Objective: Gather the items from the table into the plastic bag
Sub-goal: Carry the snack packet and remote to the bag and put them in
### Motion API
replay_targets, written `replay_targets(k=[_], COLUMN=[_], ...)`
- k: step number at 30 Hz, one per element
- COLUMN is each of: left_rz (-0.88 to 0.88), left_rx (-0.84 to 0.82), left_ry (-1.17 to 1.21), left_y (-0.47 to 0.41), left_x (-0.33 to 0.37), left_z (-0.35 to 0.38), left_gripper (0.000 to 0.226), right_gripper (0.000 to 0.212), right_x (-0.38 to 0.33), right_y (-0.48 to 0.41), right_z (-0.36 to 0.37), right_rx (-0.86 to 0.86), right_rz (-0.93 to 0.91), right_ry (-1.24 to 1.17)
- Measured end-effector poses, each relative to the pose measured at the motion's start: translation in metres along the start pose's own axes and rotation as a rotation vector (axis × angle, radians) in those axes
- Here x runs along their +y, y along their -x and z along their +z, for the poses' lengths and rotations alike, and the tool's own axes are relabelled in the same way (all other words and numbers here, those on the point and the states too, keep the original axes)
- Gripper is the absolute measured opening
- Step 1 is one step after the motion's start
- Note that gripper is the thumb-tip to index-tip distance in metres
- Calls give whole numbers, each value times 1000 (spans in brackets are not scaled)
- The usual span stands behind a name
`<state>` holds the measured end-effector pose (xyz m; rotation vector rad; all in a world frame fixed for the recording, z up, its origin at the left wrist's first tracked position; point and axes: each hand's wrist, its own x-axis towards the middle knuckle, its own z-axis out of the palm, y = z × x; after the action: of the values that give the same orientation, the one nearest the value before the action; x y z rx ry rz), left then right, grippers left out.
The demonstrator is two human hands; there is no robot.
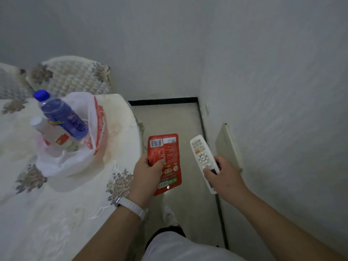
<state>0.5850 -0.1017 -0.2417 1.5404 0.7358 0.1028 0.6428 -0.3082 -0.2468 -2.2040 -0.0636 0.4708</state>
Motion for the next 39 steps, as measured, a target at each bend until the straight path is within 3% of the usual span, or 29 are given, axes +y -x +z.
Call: replay_targets(k=[6, 11, 21, 29, 34, 39], left_rz=[24, 41, -29, -40, -43, -83], left_rx=[60, 231, 674, 1098, 1281, 1342], left_ry=[116, 163, 283, 265, 232, 311], left_y=[-89, -137, -168, -193, -212, -231], left_x=[36, 49, 41, 71, 83, 68], left_z=[-39, -88, -145, -154, -152, -149], left_gripper=[25, 24, 24, 23, 22, 19], right_gripper=[22, 16, 10, 13, 17, 27], right_x=[-82, -132, -193, -252, -300, -345], right_y=[-89, -137, -229, -325, -375, -381], right_z=[21, 52, 119, 147, 163, 199], right_rx=[-73, -159, -519, -852, -1001, -1114], right_rz=[-87, -167, -266, -450, -694, -938], right_ry=[93, 132, 167, 258, 413, 516])
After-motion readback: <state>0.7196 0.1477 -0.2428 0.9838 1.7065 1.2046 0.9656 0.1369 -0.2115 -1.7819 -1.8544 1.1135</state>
